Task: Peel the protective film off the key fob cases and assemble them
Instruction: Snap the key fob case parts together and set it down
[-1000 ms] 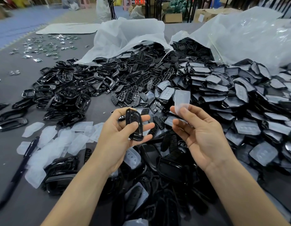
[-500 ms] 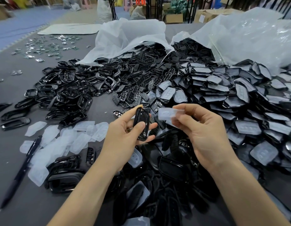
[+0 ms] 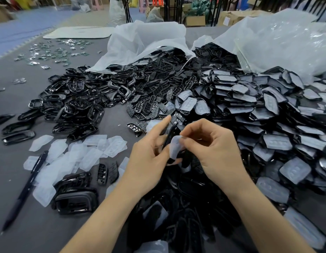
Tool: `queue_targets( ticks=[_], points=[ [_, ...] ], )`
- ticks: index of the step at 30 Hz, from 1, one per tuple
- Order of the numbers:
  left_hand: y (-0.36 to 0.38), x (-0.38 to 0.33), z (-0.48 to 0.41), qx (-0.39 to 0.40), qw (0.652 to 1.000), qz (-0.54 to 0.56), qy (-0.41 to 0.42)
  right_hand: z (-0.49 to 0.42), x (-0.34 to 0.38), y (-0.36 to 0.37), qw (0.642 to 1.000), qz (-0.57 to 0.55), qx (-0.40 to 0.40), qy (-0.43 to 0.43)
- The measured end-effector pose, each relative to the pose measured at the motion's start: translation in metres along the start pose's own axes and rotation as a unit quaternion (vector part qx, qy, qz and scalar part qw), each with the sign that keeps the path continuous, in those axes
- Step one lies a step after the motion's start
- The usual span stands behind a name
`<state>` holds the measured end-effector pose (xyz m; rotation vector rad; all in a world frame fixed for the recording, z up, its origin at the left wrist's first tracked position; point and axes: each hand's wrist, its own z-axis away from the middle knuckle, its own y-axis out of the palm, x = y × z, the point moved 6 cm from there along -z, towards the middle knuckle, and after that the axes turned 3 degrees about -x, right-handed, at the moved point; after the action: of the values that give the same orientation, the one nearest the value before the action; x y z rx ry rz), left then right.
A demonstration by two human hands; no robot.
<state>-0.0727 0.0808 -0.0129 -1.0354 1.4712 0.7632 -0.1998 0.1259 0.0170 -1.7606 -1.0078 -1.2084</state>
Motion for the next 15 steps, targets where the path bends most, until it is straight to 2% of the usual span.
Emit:
queue_targets(
  ticks=[3,7,15],
  points=[
    [-0.001,-0.003,0.001,-0.023,0.992,-0.113,0.053,0.002,-0.001,-0.001,0.999,0.024,-0.027,-0.007],
    [-0.001,-0.007,0.003,-0.017,0.981,-0.178,0.077,0.007,0.001,0.002,0.997,0.052,-0.046,-0.022],
    [0.000,-0.010,0.005,-0.033,0.981,-0.170,0.093,0.016,0.000,0.004,0.992,0.036,-0.116,-0.031]
  ],
)
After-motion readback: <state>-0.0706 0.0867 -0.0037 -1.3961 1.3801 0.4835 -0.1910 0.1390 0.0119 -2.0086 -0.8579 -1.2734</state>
